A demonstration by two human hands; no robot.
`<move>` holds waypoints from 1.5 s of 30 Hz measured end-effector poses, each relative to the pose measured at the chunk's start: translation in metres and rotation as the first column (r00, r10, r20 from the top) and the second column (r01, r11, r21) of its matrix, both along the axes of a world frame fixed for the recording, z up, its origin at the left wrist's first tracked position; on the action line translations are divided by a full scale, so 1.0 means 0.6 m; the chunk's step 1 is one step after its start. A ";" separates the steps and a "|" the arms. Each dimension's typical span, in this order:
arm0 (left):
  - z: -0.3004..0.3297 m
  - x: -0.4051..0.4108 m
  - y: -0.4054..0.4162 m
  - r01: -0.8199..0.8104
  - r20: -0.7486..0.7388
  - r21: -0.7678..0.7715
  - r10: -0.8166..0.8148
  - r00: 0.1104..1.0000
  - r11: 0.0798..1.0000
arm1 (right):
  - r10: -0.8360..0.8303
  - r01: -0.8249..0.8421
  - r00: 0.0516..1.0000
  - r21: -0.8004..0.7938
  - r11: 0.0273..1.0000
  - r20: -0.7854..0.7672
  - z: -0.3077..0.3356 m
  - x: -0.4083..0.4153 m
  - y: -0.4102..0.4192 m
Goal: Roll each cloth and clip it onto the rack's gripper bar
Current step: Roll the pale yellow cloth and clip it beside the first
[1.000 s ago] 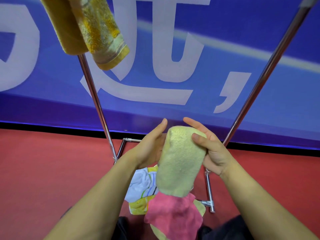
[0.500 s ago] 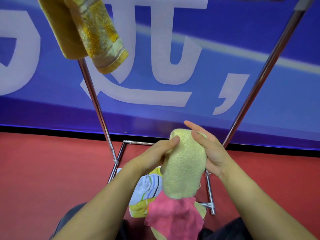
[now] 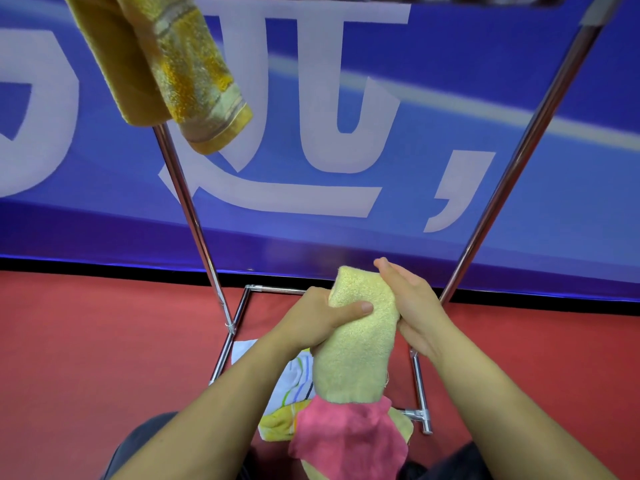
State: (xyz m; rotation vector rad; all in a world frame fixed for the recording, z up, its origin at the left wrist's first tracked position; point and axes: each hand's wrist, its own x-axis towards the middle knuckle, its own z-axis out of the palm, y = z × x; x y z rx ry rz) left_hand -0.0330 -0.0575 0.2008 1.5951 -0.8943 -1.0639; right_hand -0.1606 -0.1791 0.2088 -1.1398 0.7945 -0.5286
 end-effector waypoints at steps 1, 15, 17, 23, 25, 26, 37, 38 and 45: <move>-0.003 0.000 -0.001 0.009 0.013 0.013 -0.009 1.000 1.000 | -0.035 0.032 0.997 -0.049 0.998 -0.068 -0.001 0.002 0.001; -0.017 0.013 0.001 0.097 -0.003 0.052 -0.097 0.995 0.994 | 0.256 -0.396 0.910 -0.499 0.771 -0.327 -0.002 -0.005 -0.005; -0.015 0.010 0.003 0.120 -0.053 0.039 -0.118 0.992 0.992 | 0.227 -0.347 0.931 -0.508 0.789 -0.285 -0.001 -0.006 -0.006; -0.015 0.001 0.005 0.107 -0.162 -0.015 -0.108 0.981 0.994 | 0.111 -0.201 0.973 -0.518 0.831 -0.200 0.001 -0.001 -0.005; -0.020 -0.002 0.006 0.101 -0.183 -0.012 -0.102 0.978 0.995 | 0.090 -0.177 0.977 -0.503 0.846 -0.192 -0.001 0.000 -0.007; -0.021 -0.004 0.007 0.106 -0.182 -0.003 -0.105 0.978 0.994 | 0.079 -0.162 0.980 -0.496 0.853 -0.185 -0.002 -0.001 -0.008; -0.014 -0.021 0.008 0.250 -0.076 -0.027 -0.251 0.965 0.968 | -0.046 -0.023 0.990 -0.478 0.878 -0.131 -0.007 -0.002 -0.026; -0.012 -0.022 0.009 0.261 -0.071 -0.037 -0.263 0.962 0.965 | -0.042 -0.026 0.991 -0.476 0.879 -0.131 -0.007 -0.002 -0.027; -0.015 -0.013 0.008 0.249 -0.036 -0.035 -0.250 0.968 0.968 | -0.023 -0.033 0.993 -0.474 0.880 -0.114 -0.013 -0.002 -0.031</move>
